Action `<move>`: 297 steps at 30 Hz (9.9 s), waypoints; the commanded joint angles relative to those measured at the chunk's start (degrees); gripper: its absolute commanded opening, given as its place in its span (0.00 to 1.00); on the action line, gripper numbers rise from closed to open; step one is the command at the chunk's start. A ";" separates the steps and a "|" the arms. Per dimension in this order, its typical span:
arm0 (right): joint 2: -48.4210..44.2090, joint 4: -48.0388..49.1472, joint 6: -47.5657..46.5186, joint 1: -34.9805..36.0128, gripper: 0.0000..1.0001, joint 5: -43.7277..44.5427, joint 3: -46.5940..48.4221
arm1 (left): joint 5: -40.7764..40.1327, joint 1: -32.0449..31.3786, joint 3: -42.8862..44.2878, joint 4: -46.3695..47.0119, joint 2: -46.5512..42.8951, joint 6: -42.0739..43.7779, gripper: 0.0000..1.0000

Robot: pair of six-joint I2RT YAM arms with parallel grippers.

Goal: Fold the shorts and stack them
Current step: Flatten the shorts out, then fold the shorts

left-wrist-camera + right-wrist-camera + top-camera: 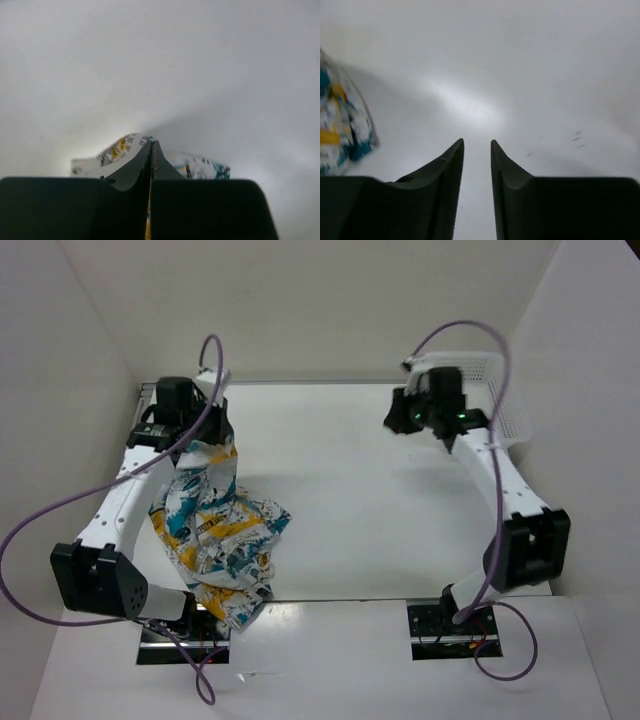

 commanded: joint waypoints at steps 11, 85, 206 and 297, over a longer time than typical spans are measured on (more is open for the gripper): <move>24.10 -1.99 -18.08 33.70 0.66 -7.37 5.85 | -7.14 2.78 -10.70 7.54 -2.87 0.23 0.00; 31.51 0.66 -9.28 37.69 0.00 1.55 17.18 | -10.57 10.61 -10.55 10.62 -11.93 0.23 0.00; -6.84 2.57 -24.75 17.27 0.58 7.10 -22.33 | 1.66 -21.37 -18.69 -5.12 7.05 0.23 0.71; 22.53 6.10 8.65 -6.19 0.82 1.58 -16.12 | 12.63 -0.19 -0.60 -20.15 31.05 0.23 0.03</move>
